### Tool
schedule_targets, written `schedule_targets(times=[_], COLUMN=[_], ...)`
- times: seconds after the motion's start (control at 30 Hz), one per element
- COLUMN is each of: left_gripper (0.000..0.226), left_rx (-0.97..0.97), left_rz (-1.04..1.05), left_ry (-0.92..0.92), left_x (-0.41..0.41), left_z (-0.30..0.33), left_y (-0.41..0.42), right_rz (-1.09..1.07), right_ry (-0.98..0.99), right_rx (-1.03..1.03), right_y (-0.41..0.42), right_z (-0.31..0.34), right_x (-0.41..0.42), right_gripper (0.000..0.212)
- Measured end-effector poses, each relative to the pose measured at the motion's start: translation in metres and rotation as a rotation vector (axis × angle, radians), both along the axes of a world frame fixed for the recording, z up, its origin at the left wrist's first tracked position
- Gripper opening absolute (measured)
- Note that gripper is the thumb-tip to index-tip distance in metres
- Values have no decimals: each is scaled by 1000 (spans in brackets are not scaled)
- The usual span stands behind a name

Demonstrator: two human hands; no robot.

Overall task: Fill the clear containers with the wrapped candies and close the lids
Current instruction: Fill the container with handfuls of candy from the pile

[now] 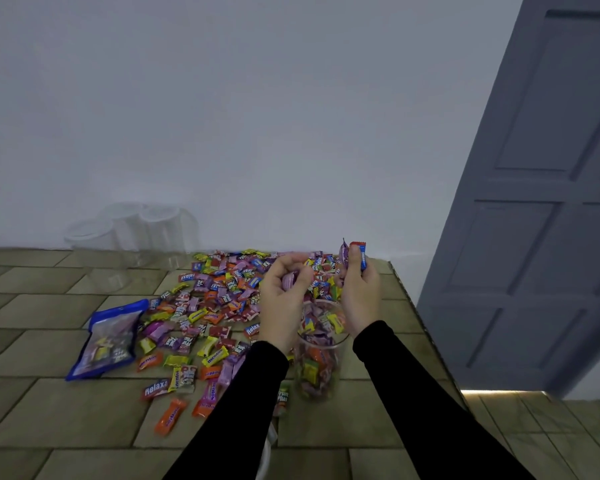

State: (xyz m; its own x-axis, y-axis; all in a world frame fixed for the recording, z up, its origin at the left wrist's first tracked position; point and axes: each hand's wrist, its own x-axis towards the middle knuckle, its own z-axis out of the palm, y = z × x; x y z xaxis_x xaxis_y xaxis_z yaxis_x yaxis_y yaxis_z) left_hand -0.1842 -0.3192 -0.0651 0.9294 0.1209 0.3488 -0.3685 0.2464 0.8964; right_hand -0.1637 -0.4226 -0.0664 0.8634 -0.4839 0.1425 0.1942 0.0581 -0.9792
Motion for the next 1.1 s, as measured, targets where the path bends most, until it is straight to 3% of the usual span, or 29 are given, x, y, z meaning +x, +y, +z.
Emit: schedule_targets(times=[1.1], left_gripper=[17], left_rx=[-82], left_rz=[-185], left_ry=[19], left_x=[-2], left_z=[-2], left_y=[0], right_rz=[6], right_ry=[-18], right_rx=[-54], right_y=[0], right_z=[-5], right_x=[-2], right_gripper=[45])
